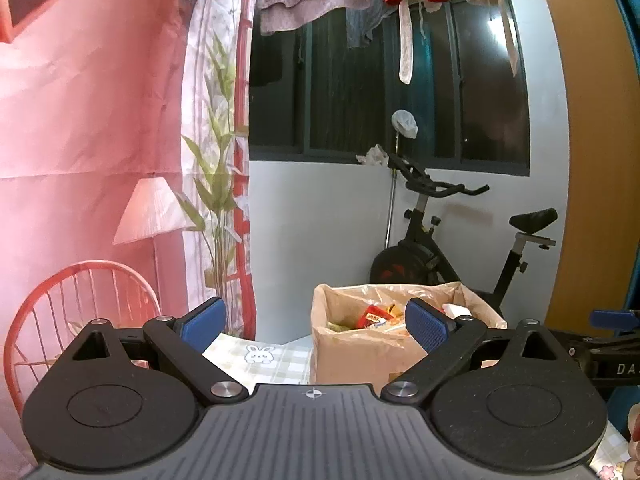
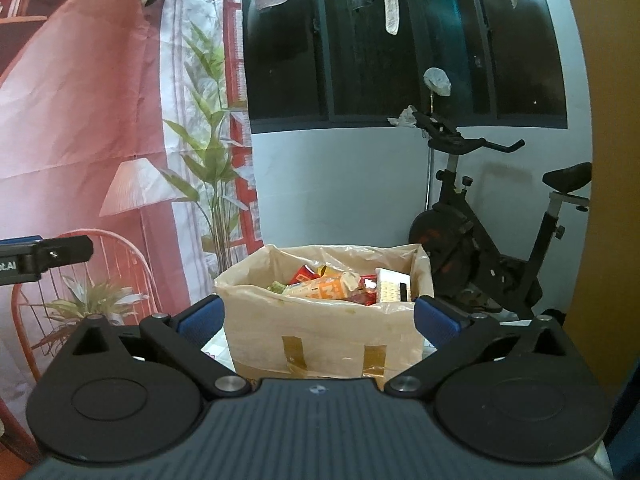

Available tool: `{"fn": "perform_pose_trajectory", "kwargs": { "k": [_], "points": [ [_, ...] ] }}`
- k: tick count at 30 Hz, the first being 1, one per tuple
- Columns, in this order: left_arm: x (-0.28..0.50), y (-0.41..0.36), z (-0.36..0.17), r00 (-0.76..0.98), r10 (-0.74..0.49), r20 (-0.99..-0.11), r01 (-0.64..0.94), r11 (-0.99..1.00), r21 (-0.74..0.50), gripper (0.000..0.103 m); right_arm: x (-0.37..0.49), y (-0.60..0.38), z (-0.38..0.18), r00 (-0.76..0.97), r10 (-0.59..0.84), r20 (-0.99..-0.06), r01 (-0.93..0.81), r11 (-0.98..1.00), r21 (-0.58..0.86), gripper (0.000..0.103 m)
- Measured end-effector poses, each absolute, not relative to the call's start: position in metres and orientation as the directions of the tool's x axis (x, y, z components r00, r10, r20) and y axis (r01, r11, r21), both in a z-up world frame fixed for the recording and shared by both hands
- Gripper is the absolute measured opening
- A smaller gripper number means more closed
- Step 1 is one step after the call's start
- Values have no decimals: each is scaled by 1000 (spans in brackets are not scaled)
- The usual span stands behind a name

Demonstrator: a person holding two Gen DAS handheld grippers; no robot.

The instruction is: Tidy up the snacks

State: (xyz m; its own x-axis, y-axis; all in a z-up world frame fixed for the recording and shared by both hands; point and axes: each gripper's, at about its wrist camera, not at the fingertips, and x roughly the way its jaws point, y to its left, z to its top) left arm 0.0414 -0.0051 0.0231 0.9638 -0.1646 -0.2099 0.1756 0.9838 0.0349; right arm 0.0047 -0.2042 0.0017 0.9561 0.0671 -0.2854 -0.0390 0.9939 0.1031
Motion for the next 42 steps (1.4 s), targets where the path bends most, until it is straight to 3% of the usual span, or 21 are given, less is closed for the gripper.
{"fn": "perform_pose_trajectory", "kwargs": {
  "k": [42],
  "points": [
    [32,-2,20,961,-164,-221,174,984,25,98,2,-204,9,959,64,-276,-38,994,99,103]
  ]
}}
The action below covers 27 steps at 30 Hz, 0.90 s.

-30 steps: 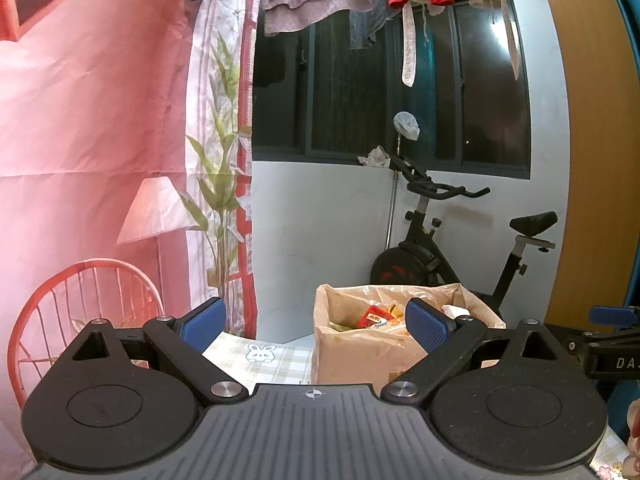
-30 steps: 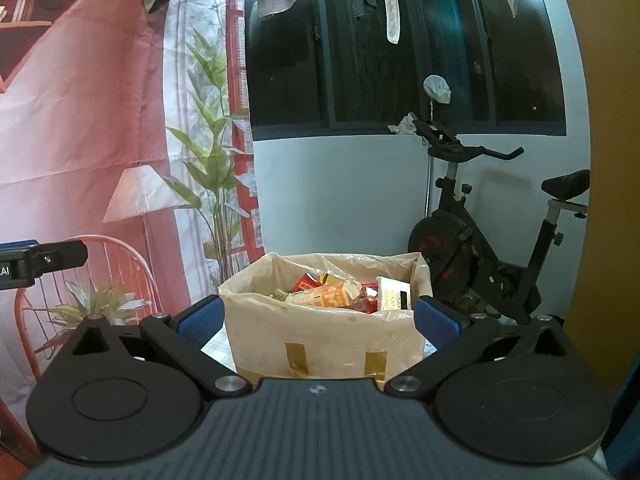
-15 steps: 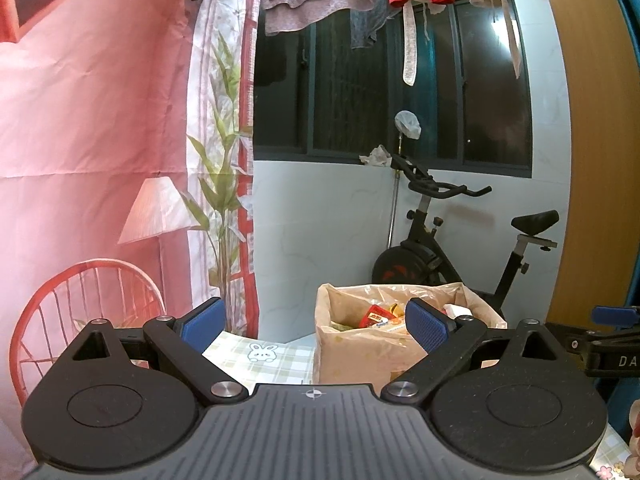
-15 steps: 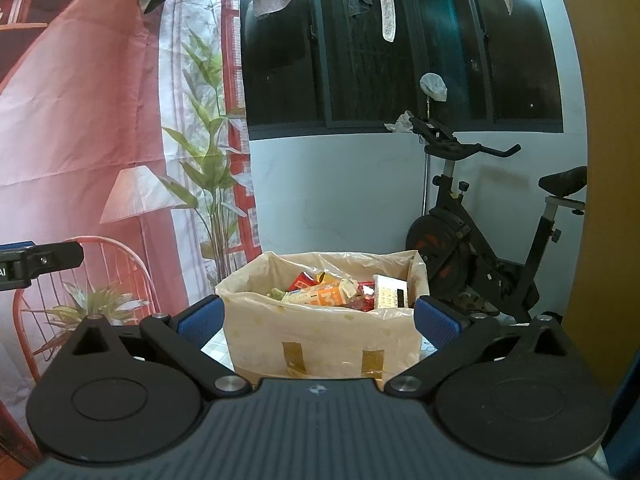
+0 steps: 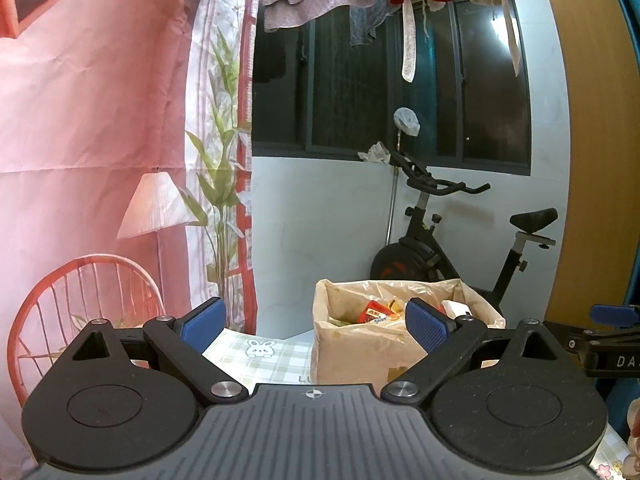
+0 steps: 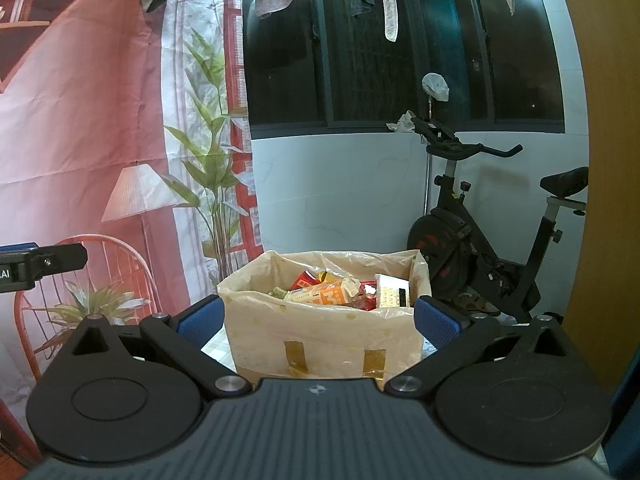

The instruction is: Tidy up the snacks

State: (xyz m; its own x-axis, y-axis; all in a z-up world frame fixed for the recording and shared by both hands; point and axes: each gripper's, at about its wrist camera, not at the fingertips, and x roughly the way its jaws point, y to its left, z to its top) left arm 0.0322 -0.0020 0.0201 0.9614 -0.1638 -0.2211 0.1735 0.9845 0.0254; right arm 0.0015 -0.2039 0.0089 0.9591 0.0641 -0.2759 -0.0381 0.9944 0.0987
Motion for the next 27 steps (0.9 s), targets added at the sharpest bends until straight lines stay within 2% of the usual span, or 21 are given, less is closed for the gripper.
{"fn": "perform_pose_trajectory", "kwargs": {
  "k": [27],
  "points": [
    [32,-7,12,947,-207,-246,217,976,16,98,2,-203,3,955,66,-288,-39,994,99,103]
  ]
}}
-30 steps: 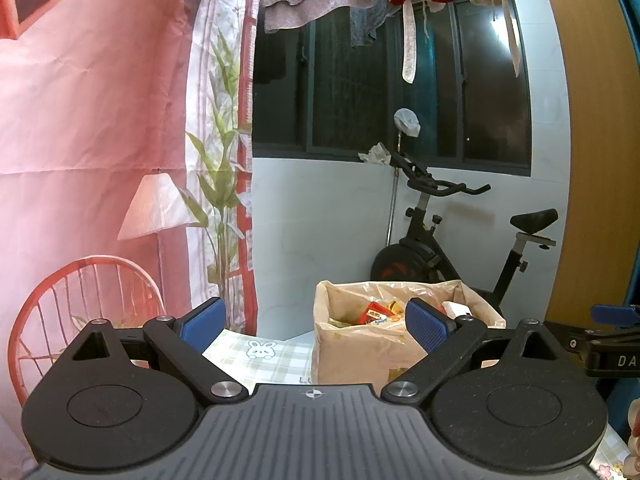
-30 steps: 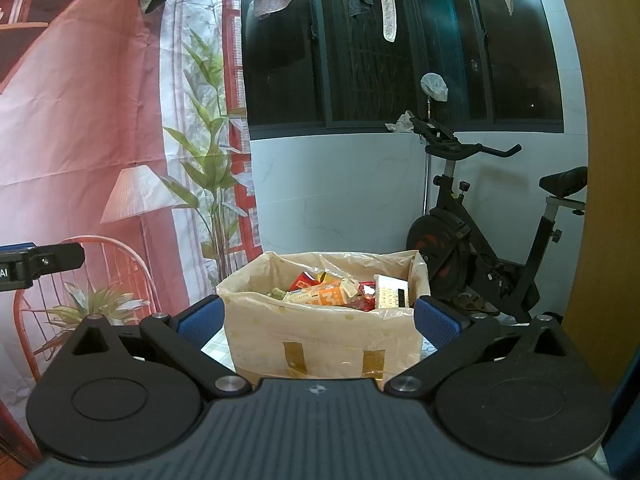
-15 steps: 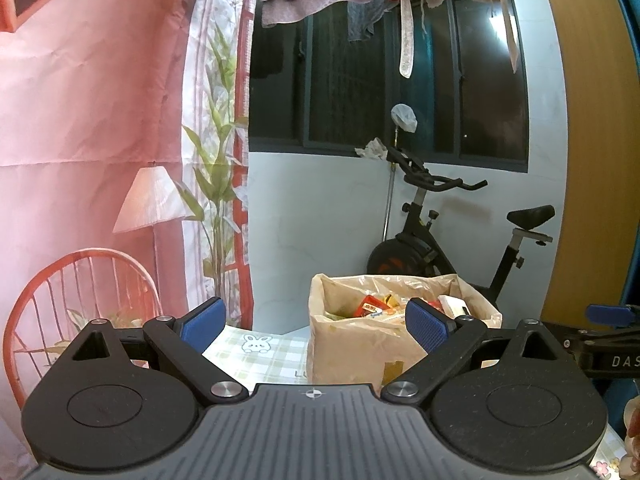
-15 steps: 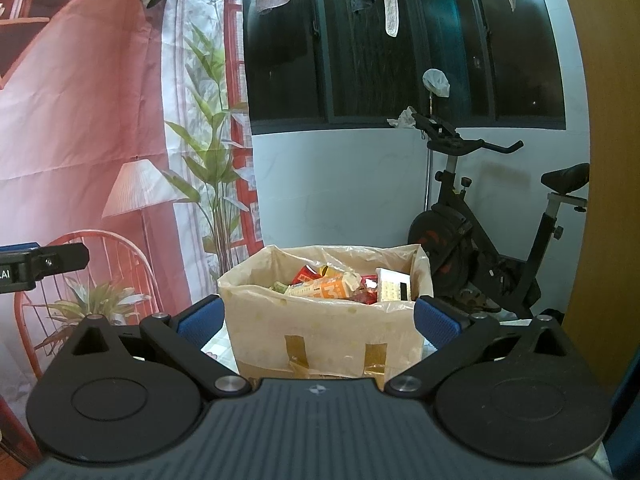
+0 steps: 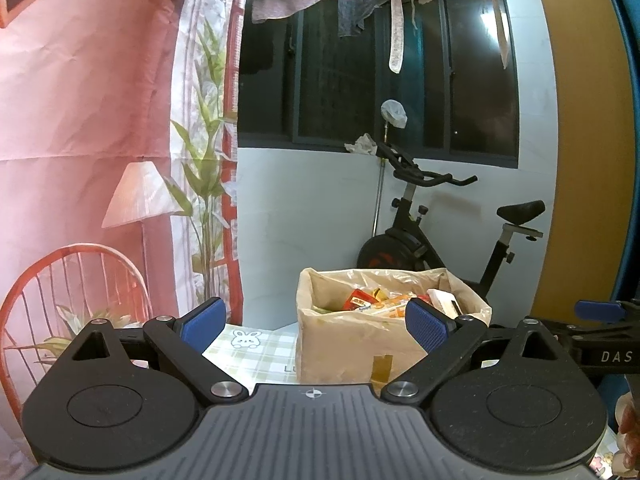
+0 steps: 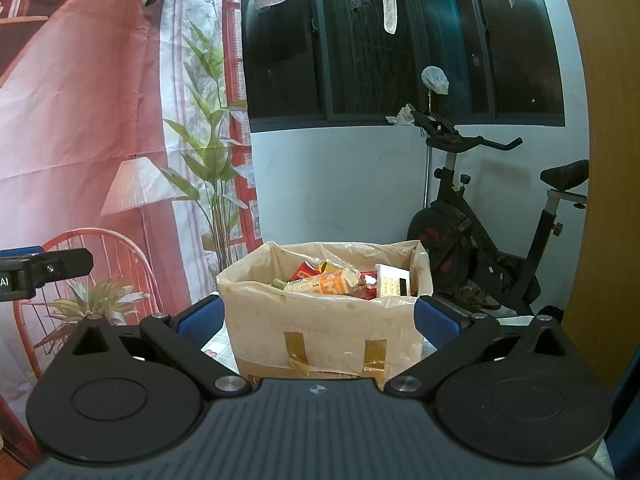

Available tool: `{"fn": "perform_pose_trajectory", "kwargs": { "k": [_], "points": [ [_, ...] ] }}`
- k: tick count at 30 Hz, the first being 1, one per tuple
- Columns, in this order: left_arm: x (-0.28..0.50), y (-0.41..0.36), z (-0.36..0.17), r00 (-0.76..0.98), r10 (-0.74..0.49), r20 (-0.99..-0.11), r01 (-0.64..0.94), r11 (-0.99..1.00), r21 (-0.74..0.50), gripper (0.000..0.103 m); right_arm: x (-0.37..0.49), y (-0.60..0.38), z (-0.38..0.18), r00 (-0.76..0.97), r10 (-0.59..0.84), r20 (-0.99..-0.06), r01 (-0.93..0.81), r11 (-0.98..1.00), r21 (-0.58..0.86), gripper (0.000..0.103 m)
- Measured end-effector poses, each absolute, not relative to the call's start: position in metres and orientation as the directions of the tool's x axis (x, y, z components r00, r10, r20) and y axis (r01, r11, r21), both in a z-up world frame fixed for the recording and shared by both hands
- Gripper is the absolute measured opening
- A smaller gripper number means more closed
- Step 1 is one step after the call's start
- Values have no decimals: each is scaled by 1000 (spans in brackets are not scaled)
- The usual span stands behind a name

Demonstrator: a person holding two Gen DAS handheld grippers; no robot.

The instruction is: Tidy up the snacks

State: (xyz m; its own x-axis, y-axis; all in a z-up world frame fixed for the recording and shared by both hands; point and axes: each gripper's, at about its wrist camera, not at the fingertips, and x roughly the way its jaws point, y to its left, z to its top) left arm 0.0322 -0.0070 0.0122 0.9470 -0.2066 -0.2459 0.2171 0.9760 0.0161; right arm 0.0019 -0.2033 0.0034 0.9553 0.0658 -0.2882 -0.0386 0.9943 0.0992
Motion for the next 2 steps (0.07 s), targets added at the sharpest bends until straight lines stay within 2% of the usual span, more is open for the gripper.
{"fn": "perform_pose_trajectory", "kwargs": {
  "k": [2],
  "points": [
    [33,-7,12,947,-206,-247,216,976,16,98,2,-204,4,955,66,-288,-39,994,100,103]
  ]
}}
